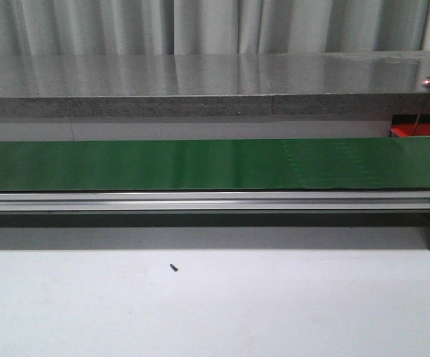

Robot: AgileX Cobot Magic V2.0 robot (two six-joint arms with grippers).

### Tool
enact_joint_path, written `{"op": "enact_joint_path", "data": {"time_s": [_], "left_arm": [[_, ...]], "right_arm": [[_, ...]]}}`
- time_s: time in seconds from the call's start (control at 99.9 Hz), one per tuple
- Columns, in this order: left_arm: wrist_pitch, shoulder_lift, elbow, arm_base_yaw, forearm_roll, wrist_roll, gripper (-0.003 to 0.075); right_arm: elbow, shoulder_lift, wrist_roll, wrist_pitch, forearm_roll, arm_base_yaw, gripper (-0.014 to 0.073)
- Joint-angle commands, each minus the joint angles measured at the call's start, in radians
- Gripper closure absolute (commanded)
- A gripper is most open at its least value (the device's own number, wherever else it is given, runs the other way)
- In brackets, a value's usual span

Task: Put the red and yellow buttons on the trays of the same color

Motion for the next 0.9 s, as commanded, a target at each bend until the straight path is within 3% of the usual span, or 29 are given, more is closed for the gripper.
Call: {"op": "enact_joint_path", "data": {"time_s": [0.0, 0.15, 0.3, 0.37, 0.43, 0.5, 0.891], "left_arm": [[-0.088, -0.001, -0.013, -0.004, -0.016, 0.004, 0.074], [-0.28, -0.028, 0.04, -0.024, 0.014, 0.004, 0.074], [-0.581, -0.094, 0.18, -0.1, 0.029, -0.007, 0.074], [-0.676, -0.132, 0.25, -0.13, 0.131, -0.124, 0.074], [-0.714, -0.165, 0.296, -0.144, 0.271, -0.295, 0.074], [-0.754, -0.205, 0.349, -0.146, 0.364, -0.359, 0.074], [-0.873, -0.51, 0.65, -0.146, 0.382, -0.357, 0.0739]], "right_arm": [[-0.018, -0.018, 0.0, -0.084, -0.016, 0.001, 0.0663], [-0.018, -0.018, 0.0, -0.084, -0.016, 0.001, 0.0663], [-0.018, -0.018, 0.0, -0.084, -0.016, 0.001, 0.0663], [-0.018, -0.018, 0.0, -0.084, -0.016, 0.001, 0.0663], [-0.018, -0.018, 0.0, -0.084, -0.016, 0.001, 0.0663], [-0.018, -0.018, 0.0, -0.084, -0.016, 0.001, 0.0663], [-0.018, -0.018, 0.0, -0.084, -0.016, 0.001, 0.0663]]}}
